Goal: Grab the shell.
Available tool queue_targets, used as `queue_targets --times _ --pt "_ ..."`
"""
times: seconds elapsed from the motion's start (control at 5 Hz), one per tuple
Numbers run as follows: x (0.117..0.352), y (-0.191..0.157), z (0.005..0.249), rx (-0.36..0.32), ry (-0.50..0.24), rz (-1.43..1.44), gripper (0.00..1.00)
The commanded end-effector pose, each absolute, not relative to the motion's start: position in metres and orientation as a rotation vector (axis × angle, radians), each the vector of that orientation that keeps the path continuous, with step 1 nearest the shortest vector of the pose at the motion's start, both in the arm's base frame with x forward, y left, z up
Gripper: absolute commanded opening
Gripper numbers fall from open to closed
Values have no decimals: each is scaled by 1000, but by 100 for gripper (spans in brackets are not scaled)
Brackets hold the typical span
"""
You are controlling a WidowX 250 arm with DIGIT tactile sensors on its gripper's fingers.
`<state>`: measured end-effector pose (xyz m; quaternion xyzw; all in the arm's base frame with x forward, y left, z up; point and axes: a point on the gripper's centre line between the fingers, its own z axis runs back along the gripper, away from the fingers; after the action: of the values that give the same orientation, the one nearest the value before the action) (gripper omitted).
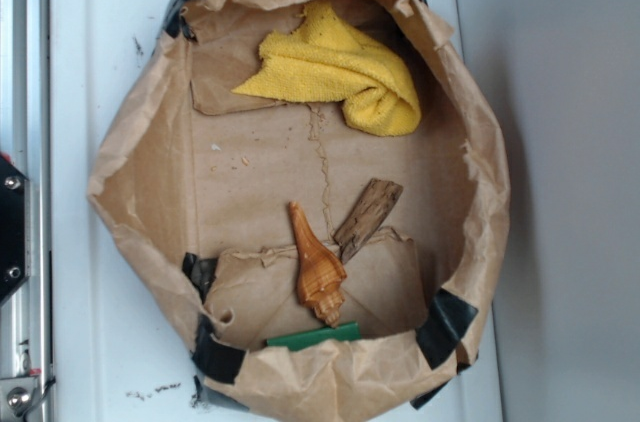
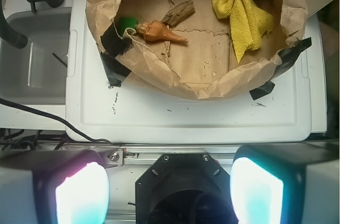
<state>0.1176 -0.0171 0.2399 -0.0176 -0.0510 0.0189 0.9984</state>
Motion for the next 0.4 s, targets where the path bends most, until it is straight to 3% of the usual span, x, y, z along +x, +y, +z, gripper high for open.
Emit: queue_targets --times 0.0,0.2 --pt "118 -17 240 -35 -102 38 100" --pt "144 -22 246 -70 -107 50 100"
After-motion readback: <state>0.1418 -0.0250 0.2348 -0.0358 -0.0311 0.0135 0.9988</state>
